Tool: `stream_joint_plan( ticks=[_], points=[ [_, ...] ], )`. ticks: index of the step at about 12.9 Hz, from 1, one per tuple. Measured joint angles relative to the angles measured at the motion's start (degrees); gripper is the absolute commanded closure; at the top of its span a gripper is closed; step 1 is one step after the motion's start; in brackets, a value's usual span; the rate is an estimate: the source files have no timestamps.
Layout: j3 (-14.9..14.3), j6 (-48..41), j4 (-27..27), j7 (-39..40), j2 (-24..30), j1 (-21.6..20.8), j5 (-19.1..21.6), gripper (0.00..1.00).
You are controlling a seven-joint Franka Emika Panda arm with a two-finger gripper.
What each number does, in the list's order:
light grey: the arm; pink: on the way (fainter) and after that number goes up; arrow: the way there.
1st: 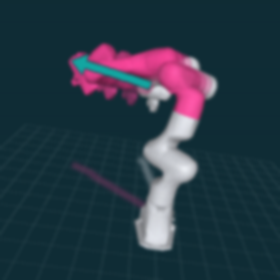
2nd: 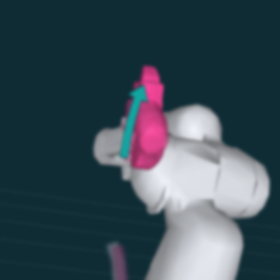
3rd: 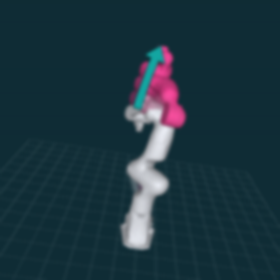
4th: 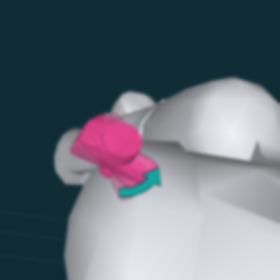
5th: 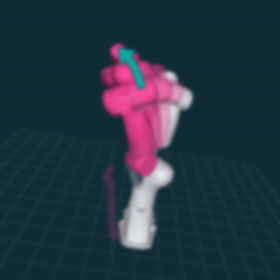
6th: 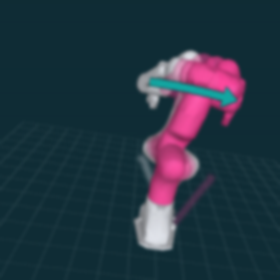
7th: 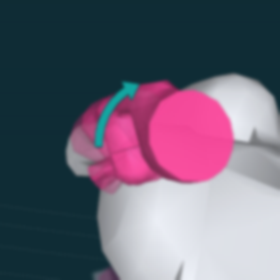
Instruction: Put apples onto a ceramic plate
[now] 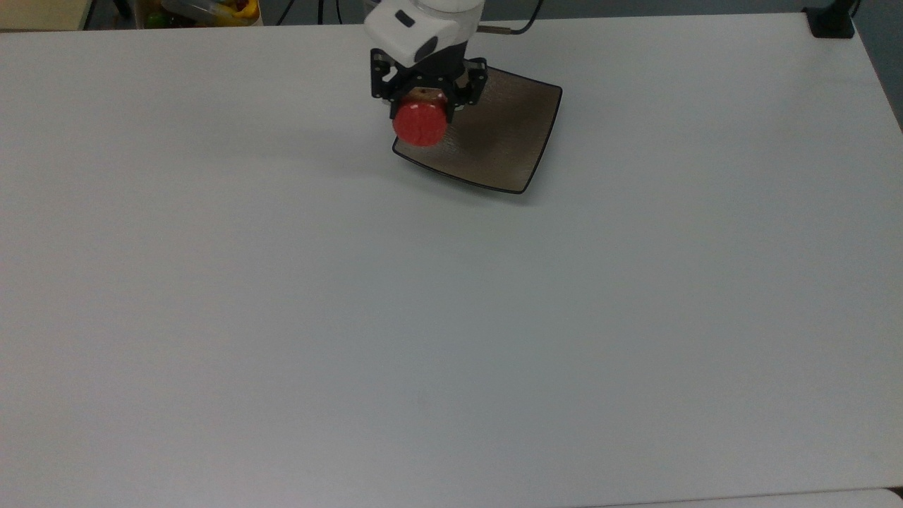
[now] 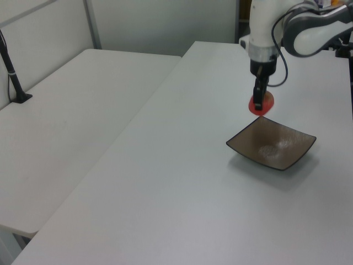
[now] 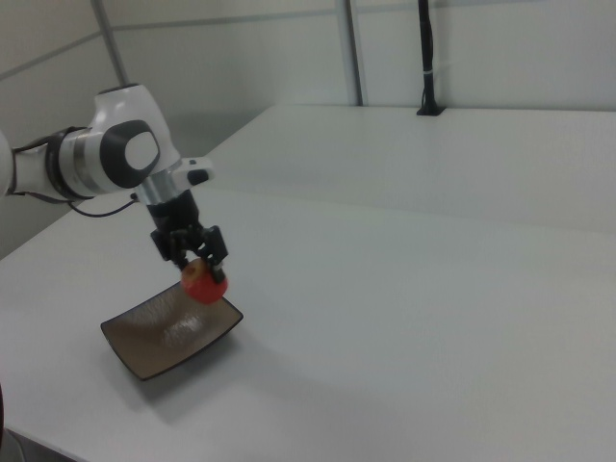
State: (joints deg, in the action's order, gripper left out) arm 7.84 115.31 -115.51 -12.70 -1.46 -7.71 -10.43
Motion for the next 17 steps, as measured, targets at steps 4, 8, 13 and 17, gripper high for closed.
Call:
stream_joint_plan(
  ticks=[4,8,13,17],
  points=[
    [2.49,-2.48,-0.89,-0.90,-1.62,-2.18,0.77,0.00],
    [2.49,-2.48,-0.84,-0.90,-2.13,-2.31,0.77,0.00],
    [2.40,-2.48,-0.24,-0.90,-1.98,-2.04,0.77,0.00],
    [2.01,-6.11,3.48,-0.94,0.09,0.41,0.77,0.00]
  ],
)
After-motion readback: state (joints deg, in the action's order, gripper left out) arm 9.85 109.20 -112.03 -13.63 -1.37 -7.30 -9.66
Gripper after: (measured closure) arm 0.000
